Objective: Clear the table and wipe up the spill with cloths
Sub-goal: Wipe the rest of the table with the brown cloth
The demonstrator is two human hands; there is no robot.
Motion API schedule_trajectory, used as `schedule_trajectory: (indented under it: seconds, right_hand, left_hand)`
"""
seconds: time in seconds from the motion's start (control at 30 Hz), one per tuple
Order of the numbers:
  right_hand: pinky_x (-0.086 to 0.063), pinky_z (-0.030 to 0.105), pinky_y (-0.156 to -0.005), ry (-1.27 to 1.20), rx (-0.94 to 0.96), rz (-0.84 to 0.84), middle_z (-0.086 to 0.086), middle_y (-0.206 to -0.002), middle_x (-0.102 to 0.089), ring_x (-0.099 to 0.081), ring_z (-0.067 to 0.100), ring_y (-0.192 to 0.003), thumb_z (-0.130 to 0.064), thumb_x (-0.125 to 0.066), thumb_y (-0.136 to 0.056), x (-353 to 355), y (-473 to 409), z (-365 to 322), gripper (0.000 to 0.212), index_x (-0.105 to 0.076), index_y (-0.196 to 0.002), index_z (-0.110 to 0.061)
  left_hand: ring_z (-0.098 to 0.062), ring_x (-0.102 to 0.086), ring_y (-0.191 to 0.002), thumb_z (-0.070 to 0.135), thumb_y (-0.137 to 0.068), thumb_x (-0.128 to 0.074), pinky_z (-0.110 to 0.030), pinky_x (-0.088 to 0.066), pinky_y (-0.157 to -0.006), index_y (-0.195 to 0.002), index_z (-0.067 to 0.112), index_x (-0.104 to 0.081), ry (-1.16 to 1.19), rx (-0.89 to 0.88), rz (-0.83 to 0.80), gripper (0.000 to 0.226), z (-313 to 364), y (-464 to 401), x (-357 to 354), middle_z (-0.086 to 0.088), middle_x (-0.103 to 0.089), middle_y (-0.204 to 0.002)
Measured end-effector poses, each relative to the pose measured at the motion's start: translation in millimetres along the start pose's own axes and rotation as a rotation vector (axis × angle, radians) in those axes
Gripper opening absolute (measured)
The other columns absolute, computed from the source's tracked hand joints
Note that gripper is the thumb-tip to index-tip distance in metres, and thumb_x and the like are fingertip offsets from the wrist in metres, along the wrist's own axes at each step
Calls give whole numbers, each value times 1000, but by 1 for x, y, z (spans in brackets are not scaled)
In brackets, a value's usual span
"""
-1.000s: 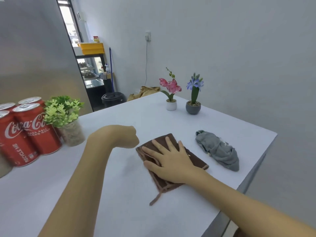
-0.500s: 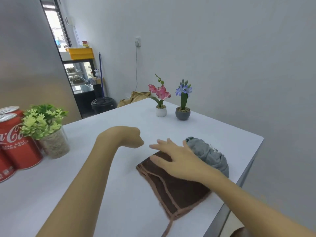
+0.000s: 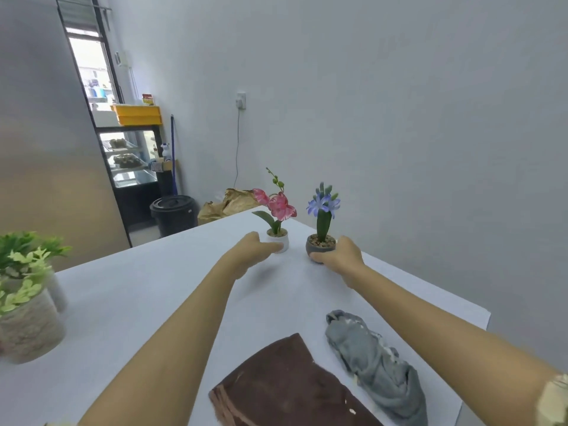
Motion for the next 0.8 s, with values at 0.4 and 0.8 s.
schedule_trajectory:
  seconds: [0.4, 0.8]
  right_hand:
    - [-51, 29, -69, 63, 133, 39, 9, -101, -64, -62, 22, -88, -25, -80, -66, -20, -47, 9, 40, -63, -99, -10]
    - [-44, 22, -56, 25, 300, -192, 2, -75, -61, -56, 15, -71, -20, -83, -61, -52, 6, -75, 33, -63, -83, -5]
  left_hand:
    - [-19, -61, -92, 25, -70, -76, -28, -46, -76, -100, 11, -64, 85, -183, 280, 34, 2, -78, -34, -2, -68, -95]
    - [-22, -59, -88, 30, -71, -78, -31, -48, -78, -102, 10, -67, 154, -18, 675, 38, -48, -18, 76, -5, -67, -96]
Point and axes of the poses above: each hand's wrist, its own y-axis away from the middle knuckle, its own x-axis out of the back of the hand, z = x × y, the point moved 3 cm from there along -y, towards the middle knuckle
